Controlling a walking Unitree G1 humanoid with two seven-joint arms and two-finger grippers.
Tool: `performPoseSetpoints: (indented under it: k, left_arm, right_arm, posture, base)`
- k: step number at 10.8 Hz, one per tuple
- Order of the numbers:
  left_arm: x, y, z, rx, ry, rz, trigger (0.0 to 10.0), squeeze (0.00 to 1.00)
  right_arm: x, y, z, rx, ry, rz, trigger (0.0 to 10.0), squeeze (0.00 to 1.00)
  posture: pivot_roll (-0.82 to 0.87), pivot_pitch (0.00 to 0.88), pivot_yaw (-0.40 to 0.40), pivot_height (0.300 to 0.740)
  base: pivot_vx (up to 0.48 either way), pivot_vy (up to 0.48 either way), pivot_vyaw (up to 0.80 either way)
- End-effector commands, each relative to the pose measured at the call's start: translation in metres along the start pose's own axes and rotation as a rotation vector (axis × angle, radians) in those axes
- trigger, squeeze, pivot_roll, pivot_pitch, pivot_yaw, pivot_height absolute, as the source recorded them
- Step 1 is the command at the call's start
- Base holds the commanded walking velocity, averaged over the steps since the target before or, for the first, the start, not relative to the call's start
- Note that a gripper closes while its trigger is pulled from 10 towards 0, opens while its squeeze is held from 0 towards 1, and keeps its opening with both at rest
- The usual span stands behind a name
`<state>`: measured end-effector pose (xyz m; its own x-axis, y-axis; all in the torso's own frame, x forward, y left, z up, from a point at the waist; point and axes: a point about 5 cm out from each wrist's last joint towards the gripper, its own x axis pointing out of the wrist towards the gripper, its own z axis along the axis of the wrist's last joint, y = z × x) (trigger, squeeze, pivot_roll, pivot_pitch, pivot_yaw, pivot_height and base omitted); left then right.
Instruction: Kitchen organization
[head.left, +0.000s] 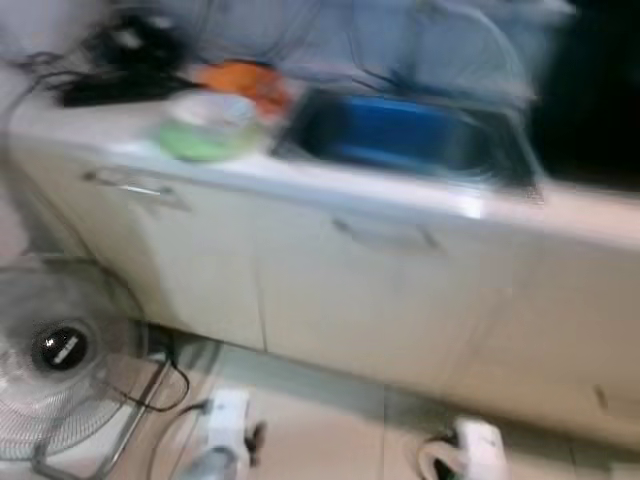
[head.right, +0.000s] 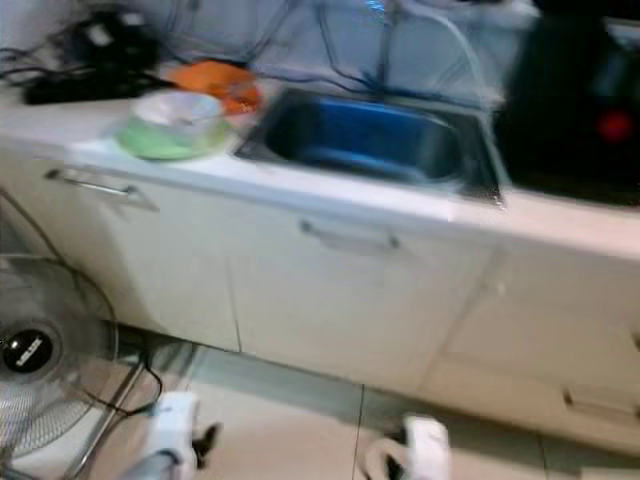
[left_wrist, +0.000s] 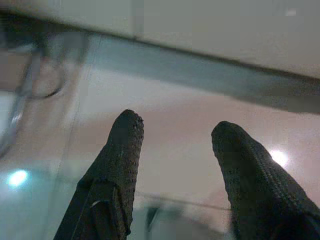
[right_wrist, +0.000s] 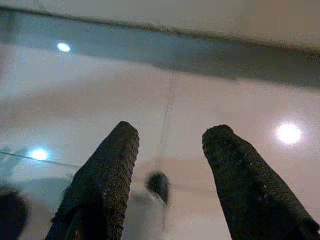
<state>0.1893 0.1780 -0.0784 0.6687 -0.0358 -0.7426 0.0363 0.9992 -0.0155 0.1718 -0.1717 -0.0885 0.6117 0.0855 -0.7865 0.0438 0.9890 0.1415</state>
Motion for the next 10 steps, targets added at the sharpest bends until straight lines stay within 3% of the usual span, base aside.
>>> performPoseSetpoints:
  k: [1, 6, 10]
  left_arm:
    - [-0.0044, 0.008, -0.0133, -0.01, 0.047, 0.026, 10.0, 0.0]
    - [-0.0041, 0.0077, -0.0125, -0.009, 0.045, 0.023, 10.0, 0.0]
    - [-0.0044, 0.0066, -0.013, -0.007, 0.038, 0.019, 10.0, 0.0]
  right_arm:
    - [0.0028, 0.0074, 0.0079, -0.01, -0.025, 0.026, 10.0, 0.0]
    - [0.0029, 0.0073, 0.0082, -0.004, -0.022, 0.026, 10.0, 0.0]
    - [0.0025, 0.0066, 0.0067, -0.007, -0.018, 0.029, 10.0, 0.0]
  posture:
    - [0.16, 0.0, -0.029, 0.74]
    - [0.16, 0.0, -0.027, 0.74]
    - [0.16, 0.0, -0.026, 0.74]
  base:
    - [0.454, 0.0, 0.0]
    - [0.416, 0.0, 0.0]
    - [0.0, 0.0, 0.0]
